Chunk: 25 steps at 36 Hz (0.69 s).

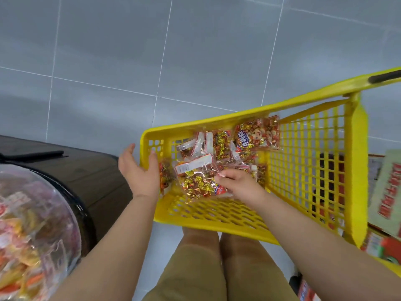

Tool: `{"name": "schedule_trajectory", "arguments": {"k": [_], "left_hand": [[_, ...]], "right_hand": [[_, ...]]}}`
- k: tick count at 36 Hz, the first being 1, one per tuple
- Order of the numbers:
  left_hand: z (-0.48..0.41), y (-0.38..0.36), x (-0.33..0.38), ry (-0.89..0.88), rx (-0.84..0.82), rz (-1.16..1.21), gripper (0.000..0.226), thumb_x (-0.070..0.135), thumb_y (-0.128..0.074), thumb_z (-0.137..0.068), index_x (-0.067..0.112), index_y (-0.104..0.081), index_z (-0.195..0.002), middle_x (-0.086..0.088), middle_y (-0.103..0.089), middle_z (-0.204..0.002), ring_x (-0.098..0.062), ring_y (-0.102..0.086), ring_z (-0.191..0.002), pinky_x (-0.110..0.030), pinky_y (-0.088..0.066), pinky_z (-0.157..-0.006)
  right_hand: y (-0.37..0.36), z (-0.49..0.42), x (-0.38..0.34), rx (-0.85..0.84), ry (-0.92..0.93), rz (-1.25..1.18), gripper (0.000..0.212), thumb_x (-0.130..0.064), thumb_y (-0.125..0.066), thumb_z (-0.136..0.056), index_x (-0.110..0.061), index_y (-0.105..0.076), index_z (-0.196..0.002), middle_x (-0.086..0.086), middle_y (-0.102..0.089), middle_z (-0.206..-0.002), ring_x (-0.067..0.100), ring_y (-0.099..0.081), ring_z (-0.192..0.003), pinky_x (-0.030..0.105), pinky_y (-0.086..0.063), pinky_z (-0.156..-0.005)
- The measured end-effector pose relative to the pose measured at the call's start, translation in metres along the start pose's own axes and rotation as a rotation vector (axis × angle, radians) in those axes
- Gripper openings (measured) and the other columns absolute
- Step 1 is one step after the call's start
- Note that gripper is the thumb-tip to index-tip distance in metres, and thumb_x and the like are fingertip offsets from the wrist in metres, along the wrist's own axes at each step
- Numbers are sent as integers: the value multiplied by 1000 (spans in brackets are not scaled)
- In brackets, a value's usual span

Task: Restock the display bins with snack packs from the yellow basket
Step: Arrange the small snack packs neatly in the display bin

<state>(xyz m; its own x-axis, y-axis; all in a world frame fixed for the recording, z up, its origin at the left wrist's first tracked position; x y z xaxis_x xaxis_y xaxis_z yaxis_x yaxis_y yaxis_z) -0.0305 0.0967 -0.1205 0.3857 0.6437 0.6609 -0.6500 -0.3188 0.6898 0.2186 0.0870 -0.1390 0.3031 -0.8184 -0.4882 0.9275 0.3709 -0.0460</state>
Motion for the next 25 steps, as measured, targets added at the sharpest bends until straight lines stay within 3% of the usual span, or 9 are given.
{"name": "schedule_trajectory", "arguments": {"k": [2, 3, 6, 9, 13, 16, 21, 23, 25], "left_hand": [[19, -2, 11, -48, -58, 82, 39, 29, -65, -87, 13, -55, -122, 1, -52, -120, -17, -45, -118, -12, -33, -101], [30, -7, 13, 15, -162, 162, 28, 29, -65, -89, 22, -56, -115, 8, -54, -115, -13, -50, -114, -14, -37, -101], [62, -31, 16, 357, -556, 490, 31, 43, -64, -82, 29, -63, -111, 3, -68, -116, -20, -62, -114, -42, -48, -99], [77, -43, 12, 469, -701, 547, 32, 33, -71, -74, 26, -71, -105, -1, -73, -110, -20, -67, -106, -35, -54, -85], [80, -53, -2, 551, -645, 456, 26, 13, -66, -89, 18, -68, -115, -1, -74, -106, -21, -66, -101, -42, -50, -88], [79, -57, -10, 542, -575, 413, 22, 14, -65, -90, 22, -68, -110, 1, -73, -106, -17, -66, -100, -37, -49, -87], [77, -59, -27, 591, -465, 431, 13, 21, -65, -91, 33, -59, -90, 23, -71, -73, 8, -65, -69, -11, -48, -54], [76, -57, -28, 605, -448, 438, 6, 25, -64, -93, 29, -64, -96, 15, -74, -84, -1, -70, -80, -18, -54, -62], [74, -52, -27, 634, -393, 441, 17, 27, -63, -93, 26, -65, -110, 1, -72, -109, -18, -67, -103, -37, -55, -88]], "right_hand": [[-3, 10, -3, -65, -25, -230, 4, -19, -63, -89, -17, -66, -92, -16, -62, -72, 4, -60, -75, 31, -55, -83], [-4, 14, -4, -80, -27, -312, 3, -15, -62, -89, -15, -65, -89, -15, -61, -69, 8, -58, -74, 40, -54, -87], [-4, 20, -3, -80, -40, -396, 5, -11, -60, -90, -11, -64, -86, -9, -57, -65, 10, -54, -67, 45, -53, -88], [4, 19, 4, -50, -56, -361, 3, -14, -62, -90, -14, -65, -90, -5, -62, -75, 13, -59, -74, 47, -53, -89], [29, 1, 27, 257, -35, 1, 25, -28, -65, -88, -18, -64, -111, -5, -64, -103, 15, -60, -98, 30, -49, -88], [55, -15, 45, 594, -60, 218, 38, -25, -72, -82, -3, -60, -112, 12, -64, -108, 27, -60, -98, 36, -49, -84], [57, -40, 74, 446, -283, 160, 51, -31, -73, -81, -8, -53, -122, 10, -64, -113, 22, -58, -93, 25, -45, -76], [58, -45, 76, 436, -260, 195, 48, -33, -74, -79, -10, -57, -118, 7, -64, -114, 19, -56, -92, 23, -42, -77], [59, -46, 75, 409, -223, 191, 51, -33, -75, -79, -10, -57, -121, 7, -62, -119, 22, -58, -101, 23, -43, -80]]}}
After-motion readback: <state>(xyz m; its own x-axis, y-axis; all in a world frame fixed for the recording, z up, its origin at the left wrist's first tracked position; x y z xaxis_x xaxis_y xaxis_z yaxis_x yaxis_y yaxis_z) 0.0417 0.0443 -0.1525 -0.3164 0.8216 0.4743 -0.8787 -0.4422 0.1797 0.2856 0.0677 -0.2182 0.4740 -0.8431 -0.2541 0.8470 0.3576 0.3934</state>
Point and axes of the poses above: each hand's wrist, its own z-axis away from the middle knuckle, its own y-axis out of the back of the hand, x = y × z, the point moved 4 cm from there along -z, towards the middle knuckle
